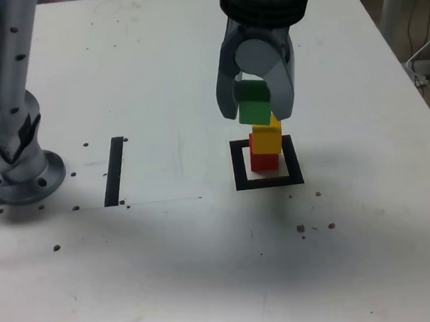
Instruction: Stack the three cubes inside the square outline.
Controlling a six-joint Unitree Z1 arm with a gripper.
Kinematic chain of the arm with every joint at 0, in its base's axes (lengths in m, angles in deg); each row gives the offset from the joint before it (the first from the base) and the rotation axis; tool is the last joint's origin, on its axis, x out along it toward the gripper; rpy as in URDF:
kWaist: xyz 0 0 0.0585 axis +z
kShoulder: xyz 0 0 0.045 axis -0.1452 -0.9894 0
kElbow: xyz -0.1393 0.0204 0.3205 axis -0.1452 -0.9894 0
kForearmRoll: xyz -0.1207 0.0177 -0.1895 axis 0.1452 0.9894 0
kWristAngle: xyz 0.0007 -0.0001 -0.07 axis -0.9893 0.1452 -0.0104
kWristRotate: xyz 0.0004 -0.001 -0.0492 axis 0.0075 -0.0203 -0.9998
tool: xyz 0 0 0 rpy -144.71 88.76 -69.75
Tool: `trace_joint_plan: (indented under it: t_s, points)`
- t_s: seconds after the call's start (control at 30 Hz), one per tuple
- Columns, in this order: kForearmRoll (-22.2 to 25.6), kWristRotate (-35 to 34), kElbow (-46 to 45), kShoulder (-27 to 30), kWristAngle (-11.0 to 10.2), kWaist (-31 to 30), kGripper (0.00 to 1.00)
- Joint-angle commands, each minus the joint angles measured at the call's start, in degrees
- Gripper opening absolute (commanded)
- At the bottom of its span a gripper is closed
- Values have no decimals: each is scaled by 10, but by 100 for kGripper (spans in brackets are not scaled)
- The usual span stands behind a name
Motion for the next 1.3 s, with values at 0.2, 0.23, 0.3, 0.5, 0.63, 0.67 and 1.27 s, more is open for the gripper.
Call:
trace_joint_plan:
  t_s: [0.2, 0.23, 0.3, 0.5, 0.63, 0.67, 1.27]
  points:
    - [11, -8, 6, -20, -3, 11, 27]
    - [11, -8, 7, -22, -2, 12, 27]
    - [10, -8, 7, -25, -1, 15, 27]
    - [6, -8, 7, -31, 0, 25, 27]
    - [4, -8, 5, -34, 0, 29, 28]
    - [3, -8, 5, -35, 0, 29, 28]
    - [-4, -6, 3, -42, -1, 33, 30]
